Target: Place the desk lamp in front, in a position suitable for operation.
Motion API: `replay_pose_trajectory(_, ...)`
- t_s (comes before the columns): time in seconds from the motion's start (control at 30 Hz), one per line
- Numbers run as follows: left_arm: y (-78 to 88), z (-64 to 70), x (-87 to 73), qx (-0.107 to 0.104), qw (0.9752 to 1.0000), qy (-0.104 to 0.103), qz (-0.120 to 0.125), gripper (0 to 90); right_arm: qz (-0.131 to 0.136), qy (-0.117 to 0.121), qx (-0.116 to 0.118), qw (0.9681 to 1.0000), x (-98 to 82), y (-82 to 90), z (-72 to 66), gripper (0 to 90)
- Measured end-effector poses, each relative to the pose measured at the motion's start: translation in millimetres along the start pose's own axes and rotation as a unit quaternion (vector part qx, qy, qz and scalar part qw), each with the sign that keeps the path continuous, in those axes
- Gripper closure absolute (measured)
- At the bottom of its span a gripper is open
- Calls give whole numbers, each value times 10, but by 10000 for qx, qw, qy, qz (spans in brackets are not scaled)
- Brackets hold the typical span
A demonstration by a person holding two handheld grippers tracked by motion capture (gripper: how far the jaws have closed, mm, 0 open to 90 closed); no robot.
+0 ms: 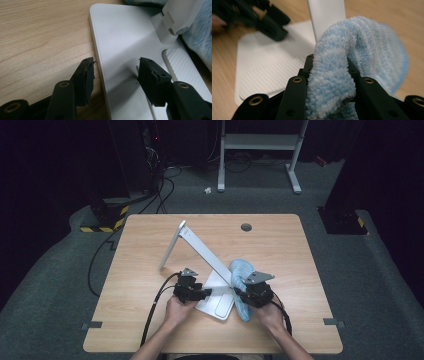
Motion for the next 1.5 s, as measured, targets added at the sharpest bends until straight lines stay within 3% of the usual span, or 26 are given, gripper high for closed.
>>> replay_pose_trajectory(0.13, -26, 57, 8, -4, 9999, -109, -5, 468, 172, 252, 54, 9995, 312, 16, -58, 699)
replay_pose_trajectory(0.3, -74, 102, 21, -98, 9999, -103, 28, 469, 482, 377, 148, 9980, 633, 8, -149, 697)
replay_pose_trajectory(0.43, -104, 114, 31, -117, 9997, -232, 9, 459, 721, 437, 245, 9961, 897, 32, -210, 694)
replay_pose_trajectory(0.57, -126, 137, 46, -127, 9998, -120, 96, 448, 860, 629, 262, 9940, 1168, 45, -296, 687)
replay_pose_trajectory(0.6, -120, 128, 43, -110, 9997, -202, 20, 448, 850, 686, 280, 9936, 1243, 46, -321, 686)
replay_pose_trajectory(0.73, -120, 136, 47, -104, 9998, -196, 0, 449, 903, 924, 329, 9911, 1527, 63, -424, 684)
replay_pose_trajectory(0.8, -101, 106, 46, -93, 9988, -427, -208, 448, 961, 1002, 344, 9897, 1645, 75, -479, 684)
replay_pose_trajectory(0.83, -103, 108, 49, -101, 9988, -425, -214, 448, 982, 1052, 347, 9890, 1704, 77, -509, 684)
replay_pose_trajectory(0.87, -132, 143, 57, -91, 9998, -180, -23, 447, 1008, 1044, 361, 9888, 1742, 78, -529, 684)
replay_pose_trajectory(0.93, -143, 156, 62, -64, 10000, -60, 47, 447, 1032, 1049, 367, 9884, 1783, 79, -549, 684)
replay_pose_trajectory(1.1, -138, 154, 62, -83, 9999, -68, 27, 447, 929, 1047, 319, 9896, 1652, 46, -497, 686)
replay_pose_trajectory(1.13, -111, 123, 54, -97, 9994, -312, -146, 447, 871, 1046, 294, 9903, 1569, 35, -458, 686)
replay_pose_trajectory(1.2, -123, 140, 56, -90, 9997, -198, -61, 448, 758, 988, 280, 9918, 1418, 17, -390, 685)
replay_pose_trajectory(1.4, -128, 139, 57, -105, 9998, -157, -24, 446, 271, 684, 55, 9973, 785, -25, -74, 686)
replay_pose_trajectory(1.43, -129, 139, 57, -105, 9998, -158, -18, 445, 142, 584, -16, 9982, 624, -44, 21, 686)
replay_pose_trajectory(1.5, -135, 139, 58, -120, 9998, -140, -12, 443, -37, 424, -85, 9991, 465, -62, 123, 686)
Point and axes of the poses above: each handheld gripper's, and its own axes: y roughly backward along the jaws, x roughly out of its top, z roughly to its right, the point moved 4 cm from there along -y, roughly forward along the jaws, and after that the axes turned 1 degree about -x, right-handed, at the moved point
